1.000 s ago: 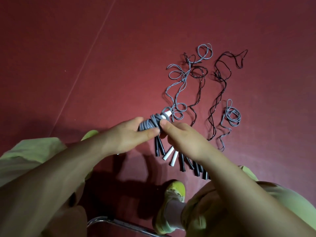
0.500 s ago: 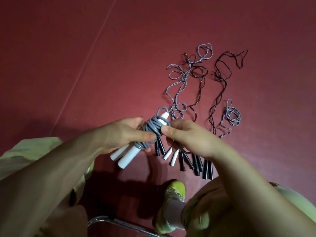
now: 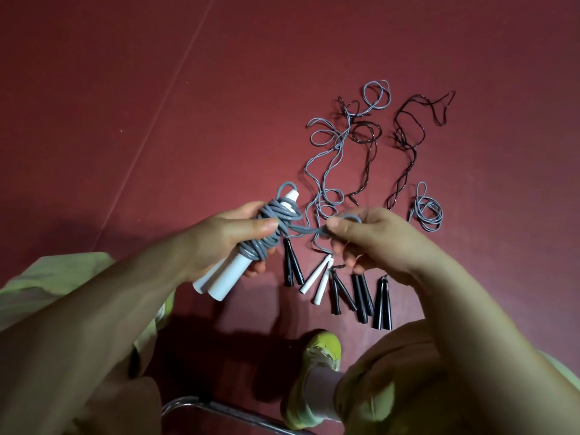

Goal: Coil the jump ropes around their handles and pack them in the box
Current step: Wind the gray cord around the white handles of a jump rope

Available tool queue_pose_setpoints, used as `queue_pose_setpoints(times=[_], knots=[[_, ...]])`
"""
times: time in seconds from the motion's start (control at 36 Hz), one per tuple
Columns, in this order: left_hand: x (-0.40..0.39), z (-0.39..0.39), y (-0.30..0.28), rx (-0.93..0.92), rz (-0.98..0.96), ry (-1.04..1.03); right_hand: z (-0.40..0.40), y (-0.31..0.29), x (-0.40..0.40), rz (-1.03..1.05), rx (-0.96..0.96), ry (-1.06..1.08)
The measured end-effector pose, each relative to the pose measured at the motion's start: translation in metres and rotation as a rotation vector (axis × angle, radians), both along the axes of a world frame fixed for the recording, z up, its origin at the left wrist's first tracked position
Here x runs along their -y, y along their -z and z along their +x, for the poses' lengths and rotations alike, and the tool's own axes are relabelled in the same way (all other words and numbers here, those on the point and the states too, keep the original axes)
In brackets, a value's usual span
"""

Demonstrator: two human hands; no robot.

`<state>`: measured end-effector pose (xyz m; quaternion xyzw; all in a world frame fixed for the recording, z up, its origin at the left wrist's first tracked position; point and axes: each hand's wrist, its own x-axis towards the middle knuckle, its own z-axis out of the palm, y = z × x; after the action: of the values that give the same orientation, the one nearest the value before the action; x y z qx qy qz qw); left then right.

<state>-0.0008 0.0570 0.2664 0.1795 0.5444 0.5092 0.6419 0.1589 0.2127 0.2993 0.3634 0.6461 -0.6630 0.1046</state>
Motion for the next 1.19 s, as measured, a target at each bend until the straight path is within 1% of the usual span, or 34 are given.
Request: queue_pose_setpoints(times=[0.11,0.17,0.28,0.39,0.44,0.53,0.64,0.69,0.75,0.81,0.86,0.89,0.94,1.03,1.06,1.19], knots=[[0.0,0.002,0.003,-0.044,-0.031,-0.007,-0.001,0.004,-0.001,0.032,-0.097,0.238],[-0.001,0.003,0.005,-0.079,-0.048,-0.015,-0.003,0.005,-0.001,-0.015,-0.147,0.323],[-0.002,0.003,0.004,-0.113,-0.068,-0.024,-0.009,0.007,0.002,-0.311,-0.28,0.467],[-0.004,0.004,0.001,-0.043,-0.146,-0.028,-0.012,0.007,0.006,-0.6,-0.428,0.498],[-0.006,0.004,0.0,-0.03,-0.19,-0.018,-0.012,0.007,0.007,-0.676,-0.477,0.496],[-0.007,0.004,0.0,-0.031,-0.195,-0.018,-0.013,0.009,0.01,-0.7,-0.503,0.515],[-0.008,0.009,-0.004,-0.082,-0.157,-0.051,-0.016,0.014,0.014,-0.642,-0.458,0.548],[-0.008,0.012,-0.003,-0.139,-0.162,-0.061,-0.017,0.016,0.016,-0.568,-0.418,0.522],[-0.008,0.012,-0.001,-0.233,-0.176,-0.048,-0.017,0.018,0.019,-0.44,-0.351,0.452],[-0.007,0.011,0.004,-0.338,-0.193,-0.017,-0.016,0.02,0.022,-0.25,-0.281,0.354],[-0.005,0.011,0.008,-0.428,-0.212,0.019,-0.015,0.02,0.024,-0.078,-0.251,0.257],[-0.004,0.01,0.009,-0.459,-0.221,0.034,-0.015,0.02,0.025,-0.028,-0.248,0.224],[-0.003,0.01,0.008,-0.556,-0.249,0.081,-0.015,0.022,0.026,0.035,-0.225,0.177],[-0.002,0.011,0.004,-0.822,-0.321,0.215,-0.016,0.025,0.026,0.107,-0.178,0.114],[-0.002,0.011,0.003,-0.883,-0.33,0.247,-0.016,0.026,0.026,0.137,-0.169,0.094],[-0.004,0.014,0.004,-0.997,-0.318,0.313,-0.016,0.029,0.03,0.32,-0.15,-0.013]])
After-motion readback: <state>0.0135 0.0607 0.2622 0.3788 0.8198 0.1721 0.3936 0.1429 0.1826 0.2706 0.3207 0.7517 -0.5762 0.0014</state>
